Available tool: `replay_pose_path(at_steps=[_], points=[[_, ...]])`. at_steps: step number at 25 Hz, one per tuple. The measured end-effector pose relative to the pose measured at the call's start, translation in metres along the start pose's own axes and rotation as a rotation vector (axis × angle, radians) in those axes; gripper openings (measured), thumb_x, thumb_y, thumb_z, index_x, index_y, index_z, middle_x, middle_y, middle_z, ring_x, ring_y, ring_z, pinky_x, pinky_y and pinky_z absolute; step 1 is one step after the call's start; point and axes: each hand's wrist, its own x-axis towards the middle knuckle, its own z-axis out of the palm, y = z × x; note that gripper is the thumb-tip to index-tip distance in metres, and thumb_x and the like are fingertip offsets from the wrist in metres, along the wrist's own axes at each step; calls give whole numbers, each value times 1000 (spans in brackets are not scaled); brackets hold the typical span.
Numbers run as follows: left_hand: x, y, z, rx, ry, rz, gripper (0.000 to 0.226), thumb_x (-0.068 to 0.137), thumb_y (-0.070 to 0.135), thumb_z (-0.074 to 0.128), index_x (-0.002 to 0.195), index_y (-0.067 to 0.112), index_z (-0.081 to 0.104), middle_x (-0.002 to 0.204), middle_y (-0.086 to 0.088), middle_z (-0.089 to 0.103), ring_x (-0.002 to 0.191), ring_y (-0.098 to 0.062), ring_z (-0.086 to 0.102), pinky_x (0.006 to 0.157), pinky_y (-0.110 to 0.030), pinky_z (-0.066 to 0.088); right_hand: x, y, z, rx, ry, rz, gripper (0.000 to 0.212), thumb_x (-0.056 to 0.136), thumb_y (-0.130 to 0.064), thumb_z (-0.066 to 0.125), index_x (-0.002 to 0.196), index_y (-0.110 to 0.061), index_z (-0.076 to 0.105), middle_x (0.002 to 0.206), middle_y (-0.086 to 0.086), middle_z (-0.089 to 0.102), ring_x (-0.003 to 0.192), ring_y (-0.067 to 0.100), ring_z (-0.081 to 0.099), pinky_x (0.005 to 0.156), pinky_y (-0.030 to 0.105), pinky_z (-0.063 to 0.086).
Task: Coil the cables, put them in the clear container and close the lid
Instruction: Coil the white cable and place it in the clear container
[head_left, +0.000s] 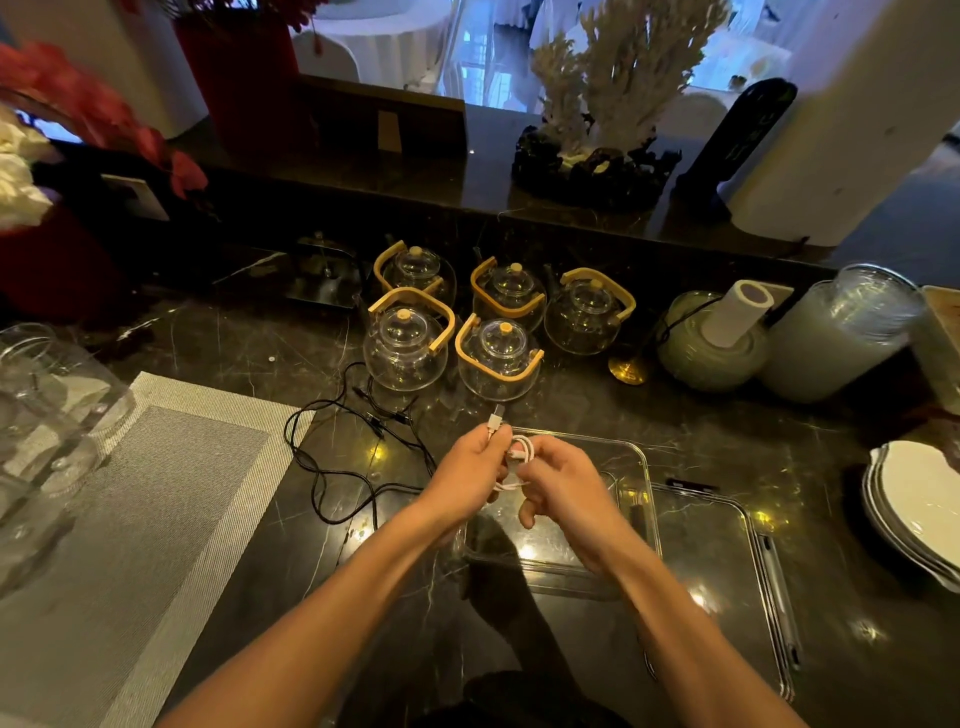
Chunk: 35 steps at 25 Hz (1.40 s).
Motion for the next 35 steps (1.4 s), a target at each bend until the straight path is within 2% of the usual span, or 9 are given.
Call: replay_pose_path(at_steps=[3,6,9,13,15,20,24,27,35], points=[[2,-1,-1,44,0,22,36,107,37,40,107,10,63,80,-1,56,67,-10,48,60,-27,39,0,12,7,-391,201,-227,3,99,-16,58,101,-18,60,79,4,66,57,21,61,53,43,55],[3,-6,1,75,-44,29,34,106,34,39,103,12,65,85,-1,59,73,-12,50,67,-31,41,2,20,6,-681,304,-419,6,101,-25,59,103,-21,56,78,-5,65,63,10,60,53,25,46],[8,-14,6,51,-82,-25,43,105,41,35,106,9,65,78,-1,54,71,-15,47,66,-36,39,5,21,5,-729,361,-491,9,101,-30,60,105,-24,64,85,-9,69,70,7,64,57,25,50],[16,-17,6,42,-146,-37,38,105,42,37,94,13,58,71,3,46,64,-14,44,61,-31,37,9,13,2,96,325,-160,9,102,-17,60,109,-11,59,86,-1,67,59,7,64,52,34,59],[22,-19,3,45,-197,-98,30,99,43,39,90,18,52,72,4,48,63,-13,45,59,-30,37,14,17,-6,232,273,-16,13,101,-14,61,110,-4,58,81,0,65,60,7,64,53,34,60],[47,-29,2,531,-200,-41,21,102,27,41,114,11,49,101,-3,59,83,-13,57,68,-32,46,35,43,-28,114,199,204,23,95,-5,68,114,4,59,88,13,68,64,17,65,52,29,59],[66,-29,9,850,-228,124,23,98,12,50,117,7,63,119,-14,59,111,-29,58,86,-31,43,59,60,-43,-60,165,262,27,93,0,68,119,3,60,90,15,68,63,12,63,49,25,53],[75,-29,16,1077,-247,192,24,96,9,54,118,6,63,122,-16,58,113,-32,60,91,-37,47,72,68,-47,-58,127,292,33,93,4,66,124,-1,56,90,15,66,69,16,65,55,28,61],[89,-33,26,1487,-209,353,28,93,11,57,121,11,61,124,-10,65,120,-30,60,101,-41,39,100,89,-42,-218,132,282,2,96,4,59,98,2,58,82,16,66,69,20,64,52,28,59]])
